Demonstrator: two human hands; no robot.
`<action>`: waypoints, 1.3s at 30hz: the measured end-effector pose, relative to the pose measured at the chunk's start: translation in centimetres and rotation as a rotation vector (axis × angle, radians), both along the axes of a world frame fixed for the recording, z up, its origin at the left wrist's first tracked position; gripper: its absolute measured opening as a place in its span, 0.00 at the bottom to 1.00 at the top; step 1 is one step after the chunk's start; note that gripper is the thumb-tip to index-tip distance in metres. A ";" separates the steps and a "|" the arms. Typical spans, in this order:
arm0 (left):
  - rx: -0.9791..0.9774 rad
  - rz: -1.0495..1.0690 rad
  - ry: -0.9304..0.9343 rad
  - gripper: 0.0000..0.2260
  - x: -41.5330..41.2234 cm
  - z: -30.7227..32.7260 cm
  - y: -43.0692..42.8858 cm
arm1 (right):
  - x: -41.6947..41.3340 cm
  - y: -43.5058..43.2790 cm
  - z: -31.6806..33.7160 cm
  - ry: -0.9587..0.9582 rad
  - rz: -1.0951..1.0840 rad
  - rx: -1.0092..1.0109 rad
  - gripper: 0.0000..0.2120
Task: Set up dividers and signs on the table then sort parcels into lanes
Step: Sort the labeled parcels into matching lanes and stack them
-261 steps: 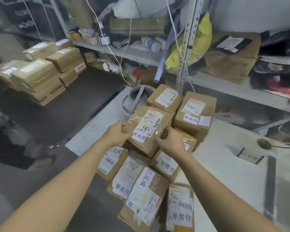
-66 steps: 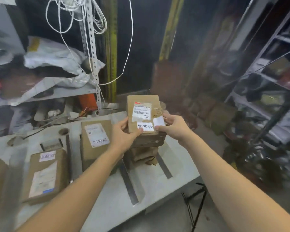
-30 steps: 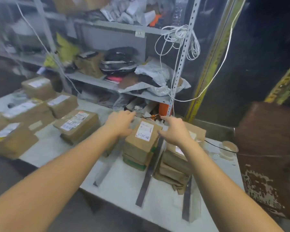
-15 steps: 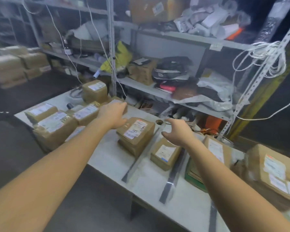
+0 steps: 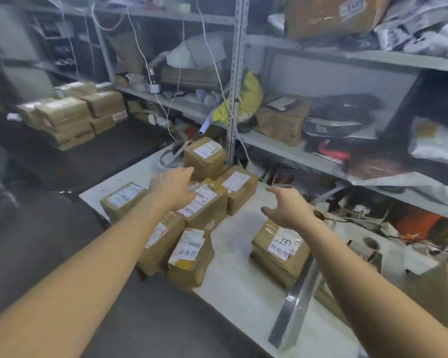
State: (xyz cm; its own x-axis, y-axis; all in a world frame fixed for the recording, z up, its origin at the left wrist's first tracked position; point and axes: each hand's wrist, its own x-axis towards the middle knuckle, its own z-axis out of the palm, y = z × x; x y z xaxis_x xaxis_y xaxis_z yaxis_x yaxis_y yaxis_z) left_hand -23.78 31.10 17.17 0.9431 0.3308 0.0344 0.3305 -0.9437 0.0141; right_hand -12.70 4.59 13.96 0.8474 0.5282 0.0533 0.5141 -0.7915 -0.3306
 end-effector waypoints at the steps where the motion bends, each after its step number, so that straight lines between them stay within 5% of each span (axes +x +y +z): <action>1: 0.003 0.002 0.004 0.26 0.7 -0.1 1.1 | 1.0 1.4 -0.3 0.005 0.008 0.010 0.28; 17: -0.102 -0.127 0.128 0.21 13.4 -7.0 17.3 | 11.4 17.4 -5.7 0.191 -0.136 -0.045 0.32; 25: -0.778 -0.230 0.314 0.34 15.7 -14.7 18.7 | 6.5 21.7 -10.5 0.388 -0.473 0.126 0.35; 31: -1.126 -0.278 0.409 0.26 14.9 -18.3 17.5 | 2.8 24.3 -12.8 0.544 -0.783 0.527 0.41; 35: -1.247 -0.280 0.385 0.24 14.7 -18.8 16.8 | 1.5 25.0 -13.7 0.578 -0.877 0.668 0.21; 39: -1.321 -0.264 0.349 0.24 14.9 -17.8 16.0 | 1.5 25.2 -12.8 0.532 -0.914 0.800 0.17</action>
State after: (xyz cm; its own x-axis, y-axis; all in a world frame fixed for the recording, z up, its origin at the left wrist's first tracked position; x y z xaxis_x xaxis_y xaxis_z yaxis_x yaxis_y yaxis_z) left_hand -8.92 47.11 -0.62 0.8770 -0.2539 -0.4080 0.3177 -0.3306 0.8887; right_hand -11.23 29.80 1.11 0.8929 -0.2614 -0.3666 -0.4330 -0.2750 -0.8584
